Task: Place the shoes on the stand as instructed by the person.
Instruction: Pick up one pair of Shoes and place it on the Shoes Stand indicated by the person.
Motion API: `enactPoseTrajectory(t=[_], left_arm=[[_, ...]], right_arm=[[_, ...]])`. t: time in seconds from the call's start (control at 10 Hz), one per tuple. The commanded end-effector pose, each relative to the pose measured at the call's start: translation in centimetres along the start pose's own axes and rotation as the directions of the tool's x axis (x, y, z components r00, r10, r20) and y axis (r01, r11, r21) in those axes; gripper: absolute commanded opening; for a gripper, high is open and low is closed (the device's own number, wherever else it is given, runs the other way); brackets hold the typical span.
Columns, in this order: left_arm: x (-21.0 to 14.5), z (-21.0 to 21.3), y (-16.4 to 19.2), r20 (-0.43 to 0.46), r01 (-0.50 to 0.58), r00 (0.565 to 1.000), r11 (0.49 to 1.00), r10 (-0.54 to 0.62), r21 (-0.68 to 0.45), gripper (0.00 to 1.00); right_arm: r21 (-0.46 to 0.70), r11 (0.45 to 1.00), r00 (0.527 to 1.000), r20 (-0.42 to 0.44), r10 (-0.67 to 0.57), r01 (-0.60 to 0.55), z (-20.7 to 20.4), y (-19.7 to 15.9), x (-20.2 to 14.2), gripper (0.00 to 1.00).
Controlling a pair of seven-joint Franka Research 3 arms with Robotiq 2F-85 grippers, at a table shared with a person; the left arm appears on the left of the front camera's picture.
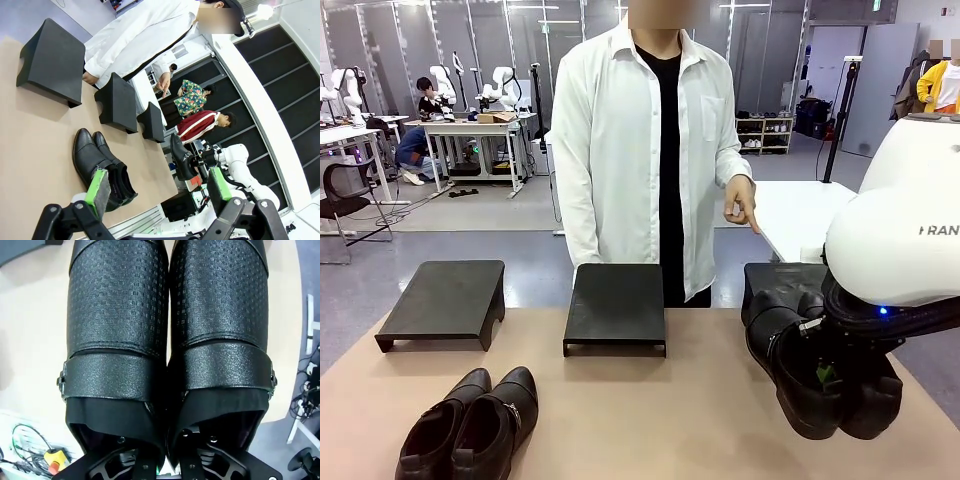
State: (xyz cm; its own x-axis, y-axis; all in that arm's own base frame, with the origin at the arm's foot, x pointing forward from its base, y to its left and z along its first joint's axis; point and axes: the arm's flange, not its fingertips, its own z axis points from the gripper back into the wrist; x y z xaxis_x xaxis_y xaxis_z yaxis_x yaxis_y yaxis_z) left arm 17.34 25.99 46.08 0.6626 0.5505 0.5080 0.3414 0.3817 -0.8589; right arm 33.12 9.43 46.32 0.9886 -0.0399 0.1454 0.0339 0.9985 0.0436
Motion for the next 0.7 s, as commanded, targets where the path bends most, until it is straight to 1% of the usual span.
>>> enactPoseTrajectory(t=[0.0, 0.2, 0.4, 0.6], left_arm=[[0.3, 0.1, 0.0, 0.010, 0.022, 1.000, 1.000, -0.022, -0.019, 1.00], [0.3, 0.1, 0.0, 0.010, 0.022, 1.000, 1.000, -0.022, -0.019, 1.00], [0.3, 0.1, 0.0, 0.010, 0.022, 1.000, 1.000, -0.022, -0.019, 1.00], [0.3, 0.1, 0.0, 0.010, 0.022, 1.000, 1.000, -0.022, -0.019, 1.00]], right_arm=[[0.002, 1.000, 0.993, 0.112, -0.021, 0.021, 1.1, -1.0, 1.9, 0.10], [-0.022, 1.000, 0.985, 0.174, -0.016, 0.020, 2.3, -3.1, 5.0, 0.10], [-0.050, 0.998, 0.978, 0.210, -0.019, 0.030, 3.2, -4.6, 8.0, 0.10], [-0.046, 0.998, 0.972, 0.234, -0.028, 0.040, 3.6, -6.4, 11.8, 0.10]])
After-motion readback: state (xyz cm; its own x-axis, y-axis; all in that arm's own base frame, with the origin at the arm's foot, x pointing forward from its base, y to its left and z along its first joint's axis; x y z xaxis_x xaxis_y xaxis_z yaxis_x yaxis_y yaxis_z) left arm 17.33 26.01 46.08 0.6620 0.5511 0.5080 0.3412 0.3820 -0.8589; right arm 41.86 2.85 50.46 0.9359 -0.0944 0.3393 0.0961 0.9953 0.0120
